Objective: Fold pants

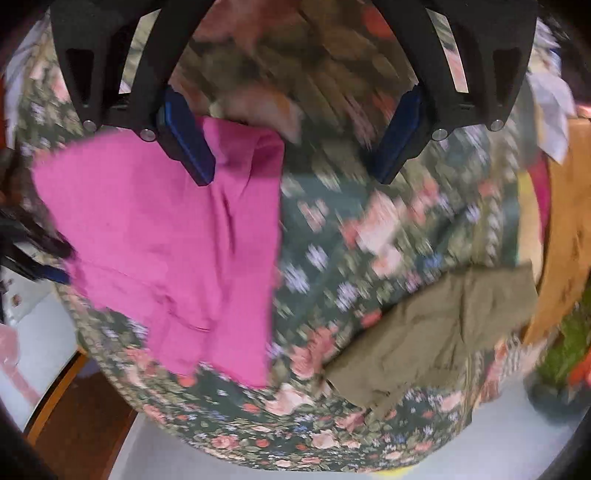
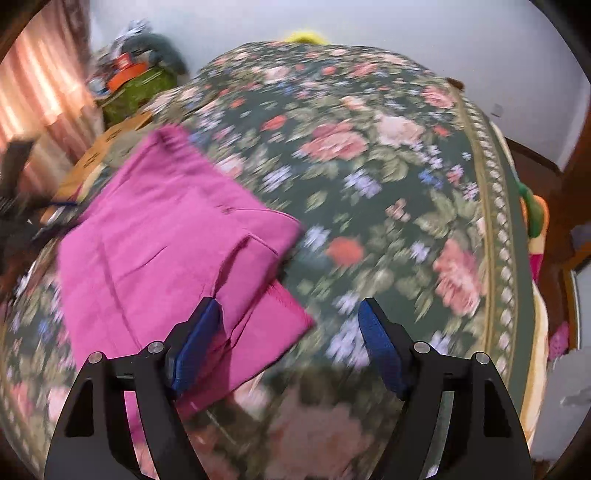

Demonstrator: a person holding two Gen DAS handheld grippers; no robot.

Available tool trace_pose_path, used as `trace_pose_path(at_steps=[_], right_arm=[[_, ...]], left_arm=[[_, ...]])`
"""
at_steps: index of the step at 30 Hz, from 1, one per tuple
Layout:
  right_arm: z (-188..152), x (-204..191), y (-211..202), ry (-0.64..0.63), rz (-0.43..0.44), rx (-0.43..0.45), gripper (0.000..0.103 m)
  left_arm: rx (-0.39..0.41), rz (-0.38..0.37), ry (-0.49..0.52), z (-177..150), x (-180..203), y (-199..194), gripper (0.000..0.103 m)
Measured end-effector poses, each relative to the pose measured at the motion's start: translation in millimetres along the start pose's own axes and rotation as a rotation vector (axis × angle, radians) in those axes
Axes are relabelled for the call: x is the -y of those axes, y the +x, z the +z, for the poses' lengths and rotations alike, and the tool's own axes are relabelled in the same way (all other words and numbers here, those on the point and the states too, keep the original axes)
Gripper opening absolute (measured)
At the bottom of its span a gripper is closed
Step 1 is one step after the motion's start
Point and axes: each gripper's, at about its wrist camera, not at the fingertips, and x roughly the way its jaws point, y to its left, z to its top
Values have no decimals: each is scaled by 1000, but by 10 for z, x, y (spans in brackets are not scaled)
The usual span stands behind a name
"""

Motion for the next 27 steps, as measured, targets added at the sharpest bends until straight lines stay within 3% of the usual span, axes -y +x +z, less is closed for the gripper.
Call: trace_pose_path(at_steps=[2, 5, 8, 12, 15, 18, 22, 25, 27], right_arm=[[74, 20, 30, 21, -34, 9, 71], [116, -53, -56, 28, -54, 21, 56], [68, -244, -238, -8, -45, 52, 56], [-112, -492, -375, -41, -8, 45, 56], [-337, -589, -312, -44, -12, 5, 56], [-476, -505, -318, 39, 19, 8, 56], [-506, -411, -444, 87, -10, 12, 56], [-416, -366, -490, 82, -25, 36, 55], [-322, -337, -483, 88, -28, 57, 45]], left_arm=[[14, -7, 4, -108, 76, -87, 89], [41, 3, 9, -162, 138, -222, 87], [94, 35, 3, -168, 101, -352, 87], [65, 92, 4, -202, 11, -232, 87], [90, 81, -26, -305, -73, -223, 88], [88, 72, -55, -354, -139, -283, 88], [116, 88, 8, -265, -26, -452, 74], [165, 52, 49, -70, 111, -574, 73], [182, 11, 59, 84, 191, -590, 72]])
